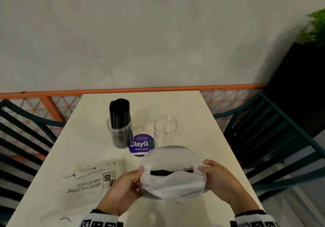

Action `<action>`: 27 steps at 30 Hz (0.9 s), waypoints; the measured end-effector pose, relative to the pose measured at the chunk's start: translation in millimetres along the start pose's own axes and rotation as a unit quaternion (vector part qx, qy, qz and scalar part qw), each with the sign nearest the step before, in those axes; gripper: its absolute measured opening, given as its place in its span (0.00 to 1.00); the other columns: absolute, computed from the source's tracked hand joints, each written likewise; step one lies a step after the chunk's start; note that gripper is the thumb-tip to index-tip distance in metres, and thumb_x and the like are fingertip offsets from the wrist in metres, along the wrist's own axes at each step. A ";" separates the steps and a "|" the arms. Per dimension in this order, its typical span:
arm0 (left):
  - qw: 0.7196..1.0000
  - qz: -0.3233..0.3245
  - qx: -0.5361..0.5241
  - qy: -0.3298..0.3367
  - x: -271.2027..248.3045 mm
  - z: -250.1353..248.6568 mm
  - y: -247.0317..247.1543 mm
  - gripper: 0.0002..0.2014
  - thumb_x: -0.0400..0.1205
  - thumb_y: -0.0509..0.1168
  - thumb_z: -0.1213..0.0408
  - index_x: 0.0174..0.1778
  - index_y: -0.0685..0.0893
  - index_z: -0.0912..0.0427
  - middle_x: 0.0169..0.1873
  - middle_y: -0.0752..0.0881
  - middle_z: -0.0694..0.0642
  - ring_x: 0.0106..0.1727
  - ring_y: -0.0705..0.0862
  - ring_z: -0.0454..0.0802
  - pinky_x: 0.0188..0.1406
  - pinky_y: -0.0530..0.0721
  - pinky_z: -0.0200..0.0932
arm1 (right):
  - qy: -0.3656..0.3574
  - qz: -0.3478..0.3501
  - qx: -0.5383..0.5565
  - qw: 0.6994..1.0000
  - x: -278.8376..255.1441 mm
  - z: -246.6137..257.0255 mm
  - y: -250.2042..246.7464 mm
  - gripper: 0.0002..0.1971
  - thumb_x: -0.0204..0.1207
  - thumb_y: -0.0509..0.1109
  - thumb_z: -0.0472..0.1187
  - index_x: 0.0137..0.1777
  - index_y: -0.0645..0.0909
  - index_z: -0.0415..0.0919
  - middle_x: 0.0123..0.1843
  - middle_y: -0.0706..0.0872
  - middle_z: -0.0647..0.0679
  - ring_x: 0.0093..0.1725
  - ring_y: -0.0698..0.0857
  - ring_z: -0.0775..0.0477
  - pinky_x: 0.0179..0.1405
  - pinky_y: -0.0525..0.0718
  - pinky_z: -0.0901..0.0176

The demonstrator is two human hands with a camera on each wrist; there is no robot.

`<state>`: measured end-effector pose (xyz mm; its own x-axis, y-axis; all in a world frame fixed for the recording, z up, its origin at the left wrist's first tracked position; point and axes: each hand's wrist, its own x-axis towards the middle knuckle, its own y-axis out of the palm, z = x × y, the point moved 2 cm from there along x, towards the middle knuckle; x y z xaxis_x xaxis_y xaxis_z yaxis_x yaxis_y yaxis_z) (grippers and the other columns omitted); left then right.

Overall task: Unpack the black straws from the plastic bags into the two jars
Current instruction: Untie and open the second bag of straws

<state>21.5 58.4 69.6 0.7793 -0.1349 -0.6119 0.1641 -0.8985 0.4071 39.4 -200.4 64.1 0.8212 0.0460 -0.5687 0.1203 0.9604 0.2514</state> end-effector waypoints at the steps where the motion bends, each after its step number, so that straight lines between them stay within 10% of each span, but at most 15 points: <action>1: 0.999 0.007 -0.033 -0.009 -1.0 -1.2 -1.4 0.10 0.77 0.62 0.64 0.42 0.86 0.66 0.33 0.82 0.60 0.33 0.74 0.51 0.29 0.81 0.43 | 0.023 0.016 0.046 0.999 -0.4 2.1 -3.6 0.11 0.77 0.57 0.27 0.36 0.67 0.41 0.33 0.79 0.38 0.33 0.76 0.41 0.28 0.73 0.53; 9: 0.997 -0.001 -0.061 -0.050 -1.4 3.8 -0.9 0.13 0.81 0.57 0.59 0.41 0.85 0.61 0.31 0.90 0.56 0.42 0.79 0.51 0.41 0.73 0.45 | 0.051 0.037 0.204 0.977 -5.6 8.5 -6.8 0.08 0.65 0.57 0.30 0.39 0.78 0.31 0.36 0.85 0.36 0.38 0.82 0.38 0.41 0.78 0.48; 15: 0.985 -0.046 0.154 0.060 5.5 2.9 -10.9 0.08 0.74 0.69 0.70 0.49 0.84 0.63 0.42 0.88 0.56 0.44 0.84 0.48 0.38 0.83 0.40 | -0.058 -0.013 -0.091 0.994 -3.5 -6.8 -1.8 0.19 0.71 0.66 0.30 0.57 0.65 0.45 0.46 0.79 0.39 0.44 0.78 0.41 0.40 0.78 0.52; 21: 0.904 -0.212 0.346 0.137 11.5 6.4 -21.6 0.17 0.72 0.70 0.70 0.51 0.70 0.62 0.39 0.78 0.61 0.39 0.78 0.55 0.31 0.75 0.43 | -0.170 -0.201 -0.393 0.881 7.4 -17.4 -3.4 0.05 0.73 0.70 0.35 0.44 0.76 0.39 0.44 0.83 0.40 0.38 0.79 0.45 0.30 0.73 0.67; 27: 0.893 -0.204 0.354 0.191 10.1 0.2 -23.5 0.10 0.76 0.68 0.57 0.37 0.85 0.60 0.37 0.86 0.56 0.41 0.82 0.54 0.46 0.81 0.50 | -0.083 -0.095 -0.217 0.968 7.3 -16.0 -8.4 0.03 0.72 0.72 0.33 0.45 0.86 0.35 0.41 0.91 0.39 0.42 0.88 0.40 0.41 0.88 0.55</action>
<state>25.3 78.0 53.7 0.9137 0.2938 -0.2809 0.1627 -0.8977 -0.4095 35.5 -203.7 45.4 0.8897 -0.1537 -0.4298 0.0622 0.9736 -0.2196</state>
